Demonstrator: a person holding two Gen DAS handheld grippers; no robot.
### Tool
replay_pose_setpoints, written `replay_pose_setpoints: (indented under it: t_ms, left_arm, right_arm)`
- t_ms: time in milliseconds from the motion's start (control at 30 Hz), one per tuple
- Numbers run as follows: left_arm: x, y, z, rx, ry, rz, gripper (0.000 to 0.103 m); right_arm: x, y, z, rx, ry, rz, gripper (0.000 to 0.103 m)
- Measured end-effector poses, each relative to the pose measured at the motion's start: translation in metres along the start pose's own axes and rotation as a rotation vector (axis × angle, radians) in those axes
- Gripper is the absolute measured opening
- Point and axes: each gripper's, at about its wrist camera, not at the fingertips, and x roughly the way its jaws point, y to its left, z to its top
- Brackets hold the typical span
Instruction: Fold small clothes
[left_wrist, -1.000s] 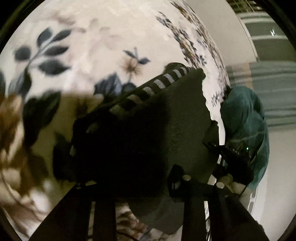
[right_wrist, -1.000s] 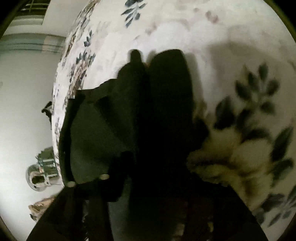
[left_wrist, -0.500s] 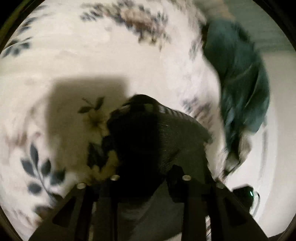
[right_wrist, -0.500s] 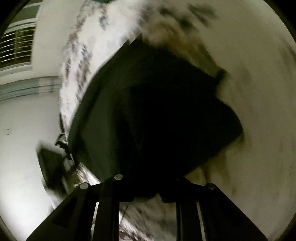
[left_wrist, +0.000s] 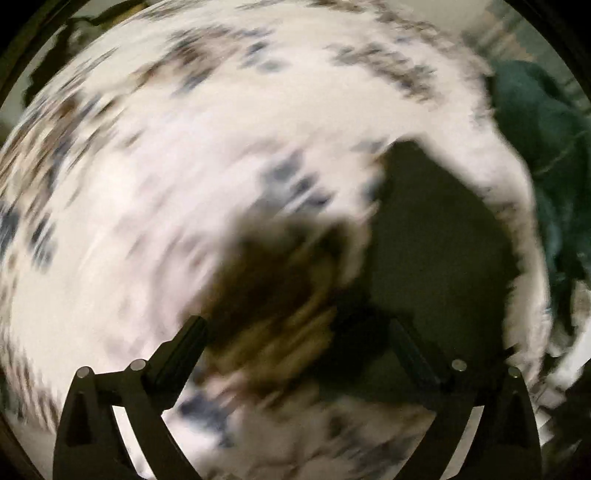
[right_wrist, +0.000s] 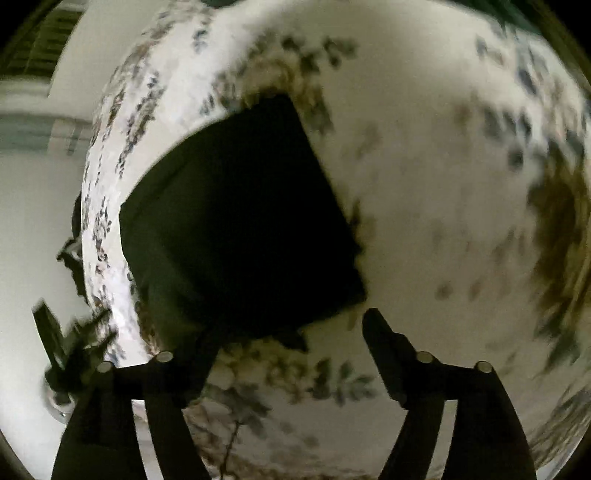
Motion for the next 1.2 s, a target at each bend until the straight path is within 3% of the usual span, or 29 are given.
replay_pose_setpoints:
  t_ms: [67,233,333,367,433,533,633,667,733,800,867,900,933,967,1000,1033,1067,1100,1133,1200]
  left_arm:
    - [0.024,0.015,-0.025,-0.017,0.063,0.070,0.100]
    - [0.077,0.026,-0.045,-0.035,0.099,0.104,0.103]
    - [0.092,0.026,-0.041,-0.044,0.105,0.133,0.103]
    - [0.092,0.026,-0.040,-0.048,0.083,0.130,0.103]
    - [0.094,0.025,-0.038,-0.045,0.088,0.140,0.103]
    - [0.088,0.023,-0.025,-0.068,0.136,0.121,0.103]
    - [0.043,0.022,-0.003,-0.088,0.010,0.125,0.102]
    - [0.024,0.016,0.012,-0.089,-0.057,0.108,0.102]
    - [0.008,0.000,0.039,-0.076,-0.117,0.059,0.102]
    - [0.013,-0.034,0.081,-0.005,-0.125,-0.008,0.102]
    - [0.034,-0.071,0.115,0.085,-0.113,-0.029,0.102]
    - [0.046,-0.086,0.128,0.134,-0.107,-0.038,0.101]
    - [0.062,-0.103,0.141,0.185,-0.094,-0.052,0.097]
    - [0.074,-0.117,0.153,0.222,-0.075,-0.052,0.081]
    - [0.086,-0.128,0.160,0.260,-0.054,-0.055,0.049]
    - [0.091,-0.136,0.163,0.293,-0.039,-0.075,0.035]
    - [0.086,-0.142,0.161,0.312,-0.033,-0.066,0.029]
    - [0.081,-0.143,0.160,0.315,-0.048,-0.069,0.019]
    - [0.078,-0.142,0.161,0.307,-0.062,-0.089,0.018]
    - [0.070,-0.131,0.163,0.235,-0.076,-0.143,0.015]
  right_arm:
    - [0.003,-0.003,0.033,-0.045,-0.037,-0.019,0.082]
    - [0.054,-0.010,0.129,-0.099,-0.094,-0.032,0.082]
    - [0.096,-0.002,0.166,-0.085,-0.028,0.068,0.080]
    - [0.102,0.003,0.168,-0.089,-0.022,0.085,0.052]
    - [0.099,0.014,0.170,-0.100,-0.056,0.069,0.014]
    - [0.069,0.020,0.169,-0.051,-0.159,0.073,0.012]
    - [0.054,0.021,0.169,-0.029,-0.211,0.030,0.012]
    - [0.058,0.024,0.172,-0.048,-0.201,-0.004,0.012]
    - [0.075,0.030,0.175,-0.098,-0.143,-0.053,0.014]
    - [0.087,0.028,0.179,-0.108,-0.080,-0.090,0.027]
    - [0.081,0.023,0.181,-0.078,-0.093,-0.063,0.050]
    - [0.072,0.021,0.181,-0.060,-0.123,-0.033,0.053]
    - [0.068,0.020,0.180,-0.055,-0.136,-0.011,0.056]
    - [0.066,0.020,0.180,-0.055,-0.136,0.003,0.058]
    - [0.070,0.022,0.181,-0.062,-0.114,0.011,0.059]
    - [0.075,0.024,0.181,-0.073,-0.081,0.029,0.059]
    - [0.085,0.026,0.183,-0.089,-0.032,0.055,0.052]
    - [0.089,0.028,0.183,-0.101,-0.028,0.052,0.034]
    - [0.090,0.031,0.183,-0.117,-0.042,0.022,0.001]
    - [0.076,0.032,0.185,-0.111,-0.137,0.007,0.000]
